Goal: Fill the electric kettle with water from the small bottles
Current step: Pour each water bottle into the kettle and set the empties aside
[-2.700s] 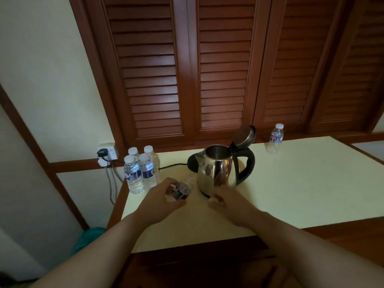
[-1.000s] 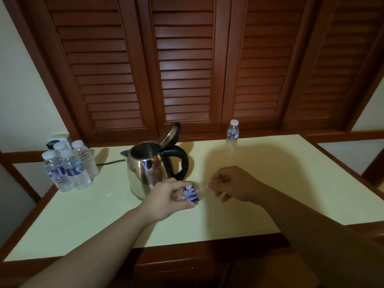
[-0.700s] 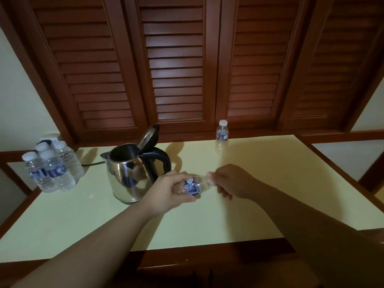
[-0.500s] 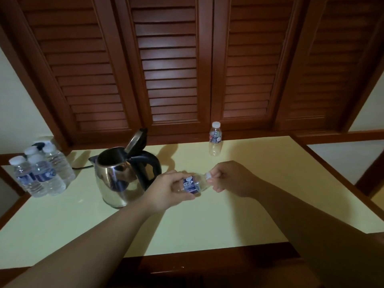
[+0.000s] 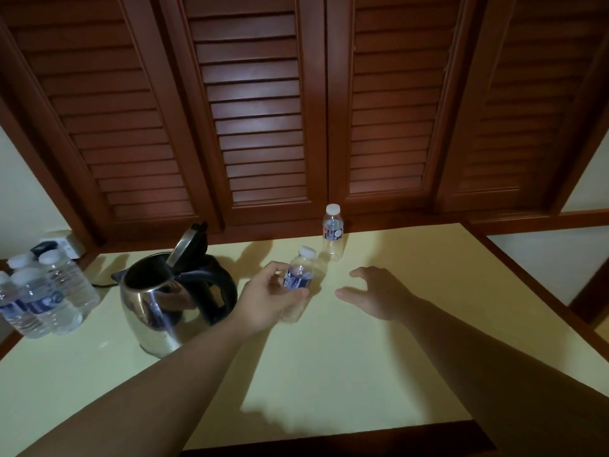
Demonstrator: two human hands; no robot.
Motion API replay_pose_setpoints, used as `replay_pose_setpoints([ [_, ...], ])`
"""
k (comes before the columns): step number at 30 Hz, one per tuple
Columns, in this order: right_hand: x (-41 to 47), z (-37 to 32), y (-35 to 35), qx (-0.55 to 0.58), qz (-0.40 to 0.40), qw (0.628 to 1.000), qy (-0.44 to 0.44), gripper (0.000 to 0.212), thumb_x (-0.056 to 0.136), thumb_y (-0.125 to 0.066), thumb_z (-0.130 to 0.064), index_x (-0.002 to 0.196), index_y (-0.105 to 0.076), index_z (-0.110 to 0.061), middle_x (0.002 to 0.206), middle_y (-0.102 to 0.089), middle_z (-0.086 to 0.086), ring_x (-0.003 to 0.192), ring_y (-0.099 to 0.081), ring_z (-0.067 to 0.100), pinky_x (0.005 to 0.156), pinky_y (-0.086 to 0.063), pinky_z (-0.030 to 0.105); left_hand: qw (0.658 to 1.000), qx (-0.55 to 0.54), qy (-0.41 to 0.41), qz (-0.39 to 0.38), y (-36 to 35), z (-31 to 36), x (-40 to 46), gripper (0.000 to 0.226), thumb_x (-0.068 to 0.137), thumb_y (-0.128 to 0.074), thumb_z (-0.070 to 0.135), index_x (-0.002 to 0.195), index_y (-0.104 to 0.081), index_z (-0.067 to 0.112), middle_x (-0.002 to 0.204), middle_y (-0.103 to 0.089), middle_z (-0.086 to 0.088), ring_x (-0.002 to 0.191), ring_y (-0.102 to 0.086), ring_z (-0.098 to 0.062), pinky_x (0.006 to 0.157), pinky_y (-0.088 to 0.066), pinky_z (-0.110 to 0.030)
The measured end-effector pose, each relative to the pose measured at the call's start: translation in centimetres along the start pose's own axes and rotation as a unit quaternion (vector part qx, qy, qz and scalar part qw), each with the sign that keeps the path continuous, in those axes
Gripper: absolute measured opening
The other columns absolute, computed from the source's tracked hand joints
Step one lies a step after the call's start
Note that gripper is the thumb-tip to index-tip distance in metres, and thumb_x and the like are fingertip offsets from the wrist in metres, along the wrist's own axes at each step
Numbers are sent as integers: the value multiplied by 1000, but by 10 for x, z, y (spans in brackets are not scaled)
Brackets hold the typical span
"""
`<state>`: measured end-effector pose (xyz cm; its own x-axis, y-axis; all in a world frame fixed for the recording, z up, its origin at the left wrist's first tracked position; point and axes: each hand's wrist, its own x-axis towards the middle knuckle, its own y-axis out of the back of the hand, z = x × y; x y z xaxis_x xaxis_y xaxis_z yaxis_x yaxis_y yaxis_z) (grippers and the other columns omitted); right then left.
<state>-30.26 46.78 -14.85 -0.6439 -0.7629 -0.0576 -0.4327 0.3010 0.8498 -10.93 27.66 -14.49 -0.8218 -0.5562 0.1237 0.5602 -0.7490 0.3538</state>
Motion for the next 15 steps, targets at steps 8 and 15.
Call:
replay_pose_setpoints([
  [8, 29, 17, -41, -139, -11, 988, -73, 89, 88, -25, -88, 163, -14, -41, 174, 3, 8, 159, 7, 35, 123, 5, 65, 998, -1, 22, 54, -23, 1, 60, 45, 83, -88, 17, 121, -64, 18, 101, -72, 11, 79, -70, 6, 65, -50, -7],
  [15, 28, 18, -49, -180, 11, 981, -69, 88, 89, -12, -86, 164, -5, -41, 174, 5, 8, 160, 8, 33, 123, 6, 65, 995, 56, 37, 75, -32, -5, 110, 50, 82, -88, 23, 123, -60, 18, 101, -69, 11, 84, -66, -3, 62, -45, -14],
])
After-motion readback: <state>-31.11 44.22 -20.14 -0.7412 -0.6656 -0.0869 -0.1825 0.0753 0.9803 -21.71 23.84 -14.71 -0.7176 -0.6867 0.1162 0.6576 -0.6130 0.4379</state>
